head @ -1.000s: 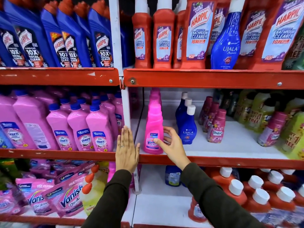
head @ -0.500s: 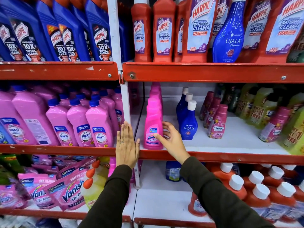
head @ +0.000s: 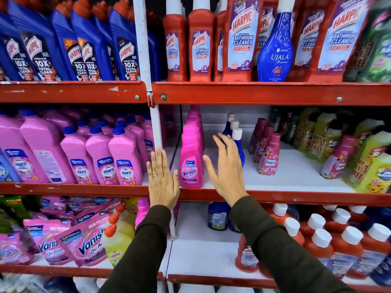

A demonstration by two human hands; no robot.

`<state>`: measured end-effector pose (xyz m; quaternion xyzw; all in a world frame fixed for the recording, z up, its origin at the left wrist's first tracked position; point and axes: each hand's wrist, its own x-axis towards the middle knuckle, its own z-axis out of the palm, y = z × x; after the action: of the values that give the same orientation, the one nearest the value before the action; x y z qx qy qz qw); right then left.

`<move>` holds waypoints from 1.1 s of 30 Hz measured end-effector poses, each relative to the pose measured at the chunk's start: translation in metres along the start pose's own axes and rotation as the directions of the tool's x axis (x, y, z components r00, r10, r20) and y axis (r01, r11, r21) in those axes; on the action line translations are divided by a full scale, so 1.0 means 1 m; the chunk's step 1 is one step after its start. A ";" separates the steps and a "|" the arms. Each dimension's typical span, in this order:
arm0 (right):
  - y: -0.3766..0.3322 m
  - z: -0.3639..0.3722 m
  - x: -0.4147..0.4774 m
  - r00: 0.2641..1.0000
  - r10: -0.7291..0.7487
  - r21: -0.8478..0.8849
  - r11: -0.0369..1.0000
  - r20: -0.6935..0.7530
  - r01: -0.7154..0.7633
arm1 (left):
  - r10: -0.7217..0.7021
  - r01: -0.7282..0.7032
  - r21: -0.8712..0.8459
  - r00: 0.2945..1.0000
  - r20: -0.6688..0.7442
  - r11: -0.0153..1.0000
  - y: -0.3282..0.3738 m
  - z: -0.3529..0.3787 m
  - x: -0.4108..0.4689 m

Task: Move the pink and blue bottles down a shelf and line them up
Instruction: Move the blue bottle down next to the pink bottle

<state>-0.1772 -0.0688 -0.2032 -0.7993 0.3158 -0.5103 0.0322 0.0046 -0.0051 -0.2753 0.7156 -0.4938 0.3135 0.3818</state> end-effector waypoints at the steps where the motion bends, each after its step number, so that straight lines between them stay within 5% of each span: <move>1: -0.001 -0.007 0.003 0.999 -0.022 -0.026 0.999 -0.036 0.021 | 0.019 -0.020 -0.022 1.000 -0.020 1.000 0.007 -0.004 0.007; 14: -0.004 -0.107 0.090 0.929 -0.153 -0.194 0.977 -0.338 0.090 | 0.184 -0.216 -0.070 0.932 -0.311 0.974 0.104 -0.068 0.145; 19: -0.002 -0.142 0.135 0.923 -0.051 -0.150 0.989 -0.382 -0.008 | 0.203 -0.213 0.007 0.921 -0.333 0.977 0.129 -0.073 0.179; 26: 0.017 -0.167 0.187 0.974 0.180 0.089 0.982 -0.139 -0.169 | 0.202 -0.196 0.049 0.939 -0.278 0.979 0.138 -0.059 0.188; 33: 0.029 -0.179 0.209 0.964 0.259 0.164 0.950 0.056 -0.265 | 0.231 -0.212 0.095 0.926 -0.300 0.973 0.135 -0.053 0.189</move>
<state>-0.2821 -0.1558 0.0375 -0.7533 0.3737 -0.5128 0.1731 -0.0672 -0.0778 -0.0597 0.6087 -0.4958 0.4774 0.3947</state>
